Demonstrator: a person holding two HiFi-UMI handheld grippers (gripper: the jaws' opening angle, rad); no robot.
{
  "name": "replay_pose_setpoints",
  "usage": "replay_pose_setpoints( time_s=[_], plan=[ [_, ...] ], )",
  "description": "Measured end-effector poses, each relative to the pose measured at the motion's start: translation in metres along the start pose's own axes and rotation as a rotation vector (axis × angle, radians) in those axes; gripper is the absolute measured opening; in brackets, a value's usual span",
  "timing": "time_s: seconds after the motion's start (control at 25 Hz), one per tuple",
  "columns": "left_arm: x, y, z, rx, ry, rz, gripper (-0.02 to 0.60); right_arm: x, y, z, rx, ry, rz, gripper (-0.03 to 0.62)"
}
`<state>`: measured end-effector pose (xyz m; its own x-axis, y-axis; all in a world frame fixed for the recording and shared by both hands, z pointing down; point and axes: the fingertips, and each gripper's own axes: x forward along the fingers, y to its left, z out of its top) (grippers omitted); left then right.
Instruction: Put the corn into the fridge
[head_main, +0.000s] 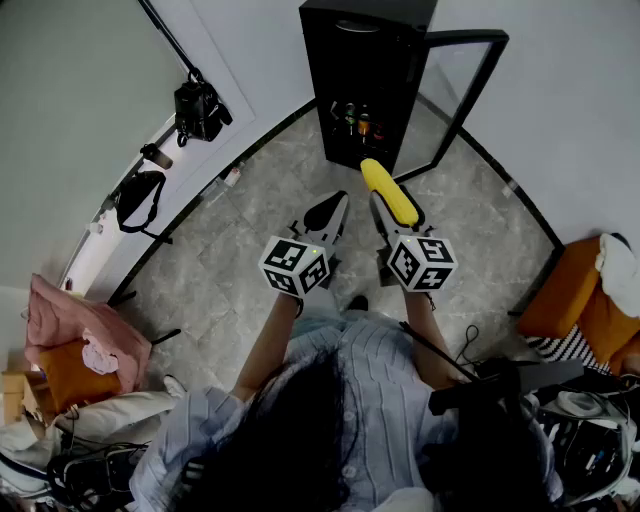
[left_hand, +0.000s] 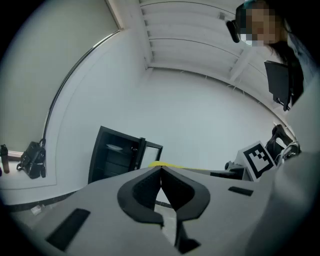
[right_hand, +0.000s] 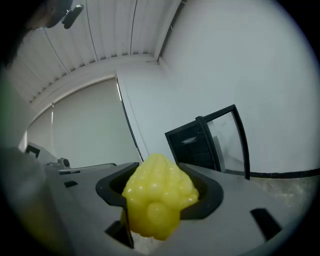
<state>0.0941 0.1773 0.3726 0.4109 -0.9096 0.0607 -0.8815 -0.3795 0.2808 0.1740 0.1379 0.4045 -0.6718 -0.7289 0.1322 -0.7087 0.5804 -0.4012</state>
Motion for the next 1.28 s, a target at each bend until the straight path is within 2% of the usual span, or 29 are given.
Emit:
replay_pose_setpoints(
  time_s=[0.24, 0.68, 1.04, 1.28],
  plan=[
    [0.009, -0.015, -0.006, 0.004, 0.023, -0.034, 0.009, -0.010, -0.001, 0.003, 0.019, -0.023, 0.018, 0.258],
    [0.023, -0.002, -0.005, -0.027, 0.023, -0.034, 0.009, 0.003, -0.005, 0.006, 0.014, -0.023, 0.033, 0.258],
    [0.045, 0.037, -0.002, -0.050, 0.050, -0.030, 0.009, 0.049, -0.011, 0.005, 0.027, 0.008, 0.028, 0.258],
    [0.063, 0.079, 0.007, -0.052, 0.065, -0.042, 0.009, 0.094, -0.010, 0.010, 0.035, 0.003, 0.010, 0.258]
  ],
)
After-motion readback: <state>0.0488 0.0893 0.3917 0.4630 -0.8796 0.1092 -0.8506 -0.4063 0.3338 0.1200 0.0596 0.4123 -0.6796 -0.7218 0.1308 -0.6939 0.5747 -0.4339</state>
